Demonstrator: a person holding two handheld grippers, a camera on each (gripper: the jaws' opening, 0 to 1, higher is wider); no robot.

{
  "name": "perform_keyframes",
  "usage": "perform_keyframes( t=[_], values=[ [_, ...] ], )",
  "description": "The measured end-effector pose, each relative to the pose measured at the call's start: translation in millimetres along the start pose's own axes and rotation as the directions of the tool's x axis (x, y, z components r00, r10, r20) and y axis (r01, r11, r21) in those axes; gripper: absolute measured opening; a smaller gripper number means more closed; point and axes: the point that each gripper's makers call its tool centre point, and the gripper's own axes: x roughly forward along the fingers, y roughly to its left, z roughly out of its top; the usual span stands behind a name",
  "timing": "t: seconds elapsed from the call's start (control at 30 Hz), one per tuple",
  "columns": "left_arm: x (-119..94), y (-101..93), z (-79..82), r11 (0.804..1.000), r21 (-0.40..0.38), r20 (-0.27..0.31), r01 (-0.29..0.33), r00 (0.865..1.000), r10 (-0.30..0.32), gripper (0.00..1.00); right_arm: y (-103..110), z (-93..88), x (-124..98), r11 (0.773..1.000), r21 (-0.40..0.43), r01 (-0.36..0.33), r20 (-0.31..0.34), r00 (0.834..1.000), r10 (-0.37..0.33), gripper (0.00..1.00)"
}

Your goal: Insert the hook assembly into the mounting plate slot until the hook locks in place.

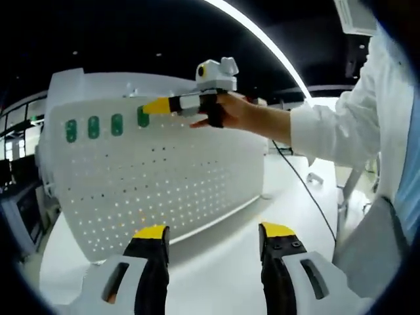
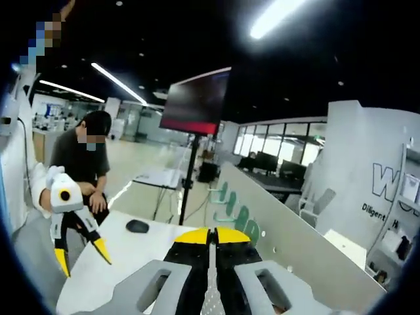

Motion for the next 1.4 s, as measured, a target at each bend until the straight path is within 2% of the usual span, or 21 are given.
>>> perform_keyframes(
  t=[0.4,1.4],
  values=[
    [0.1,0.5,-2.9,1.0,-0.01,-0.011,0.001,1.0,-0.001,0.56,-12.1,-1.5,1.2,1.0,0.008,0.009,0.004,1.0,-0.009,0.0],
    [0.6,-2.2,-1.0,1.0,-0.009,-0.003,0.011,1.0,-0.011,0.54,-11.9,-11.1,2.3,1.0,-0.011,0.021,-0.018,1.0,-0.021,0.0]
  ],
)
